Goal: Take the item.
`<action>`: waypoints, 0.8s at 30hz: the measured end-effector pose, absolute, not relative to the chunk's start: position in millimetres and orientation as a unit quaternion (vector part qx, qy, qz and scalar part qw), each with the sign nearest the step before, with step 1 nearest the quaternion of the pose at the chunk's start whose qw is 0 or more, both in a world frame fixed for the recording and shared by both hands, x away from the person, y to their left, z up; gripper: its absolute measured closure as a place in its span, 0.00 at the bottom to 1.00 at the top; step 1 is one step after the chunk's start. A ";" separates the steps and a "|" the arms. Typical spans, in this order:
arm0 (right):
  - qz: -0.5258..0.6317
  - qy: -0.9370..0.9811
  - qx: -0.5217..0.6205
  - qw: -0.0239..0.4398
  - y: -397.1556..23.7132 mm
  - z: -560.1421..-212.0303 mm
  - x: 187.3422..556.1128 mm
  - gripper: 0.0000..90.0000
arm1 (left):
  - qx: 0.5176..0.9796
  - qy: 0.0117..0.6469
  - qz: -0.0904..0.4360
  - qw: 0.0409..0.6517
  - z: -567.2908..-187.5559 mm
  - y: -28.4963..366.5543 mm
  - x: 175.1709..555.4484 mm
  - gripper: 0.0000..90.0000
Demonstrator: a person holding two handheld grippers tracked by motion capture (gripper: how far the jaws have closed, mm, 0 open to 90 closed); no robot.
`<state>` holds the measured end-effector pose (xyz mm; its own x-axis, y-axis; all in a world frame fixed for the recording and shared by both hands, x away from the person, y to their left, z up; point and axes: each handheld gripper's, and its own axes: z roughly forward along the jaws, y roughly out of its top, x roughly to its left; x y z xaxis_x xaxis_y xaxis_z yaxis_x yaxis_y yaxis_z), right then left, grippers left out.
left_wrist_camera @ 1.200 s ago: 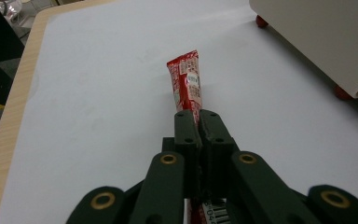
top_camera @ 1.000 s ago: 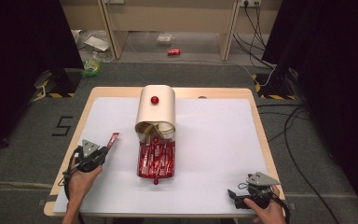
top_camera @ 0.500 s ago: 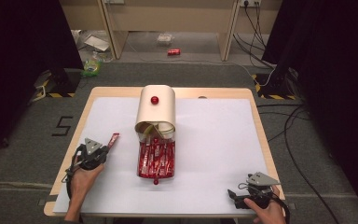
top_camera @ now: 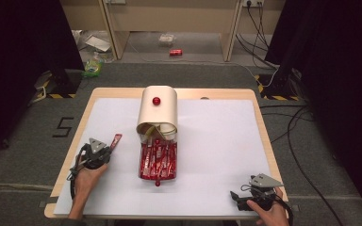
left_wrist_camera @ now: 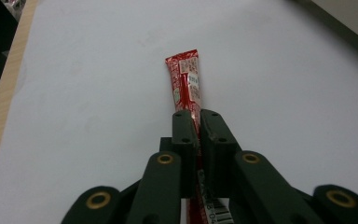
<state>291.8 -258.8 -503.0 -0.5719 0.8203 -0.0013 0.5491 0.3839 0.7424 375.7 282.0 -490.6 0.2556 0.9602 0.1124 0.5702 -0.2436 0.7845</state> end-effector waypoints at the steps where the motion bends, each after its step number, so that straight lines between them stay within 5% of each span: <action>1: 0.359 0.811 0.422 0.188 -258.9 -502.9 291.8 0.00 | 0.727 0.525 0.307 0.319 -489.9 280.9 374.8 0.91; 13: 0.359 0.811 0.422 0.188 -258.9 -502.9 291.8 0.00 | 0.725 0.519 0.304 0.335 -487.1 281.7 371.5 0.77; 24: 0.360 0.810 0.422 0.188 -258.8 -503.0 291.8 0.00 | 0.718 0.490 0.302 0.391 -477.4 279.5 360.5 0.51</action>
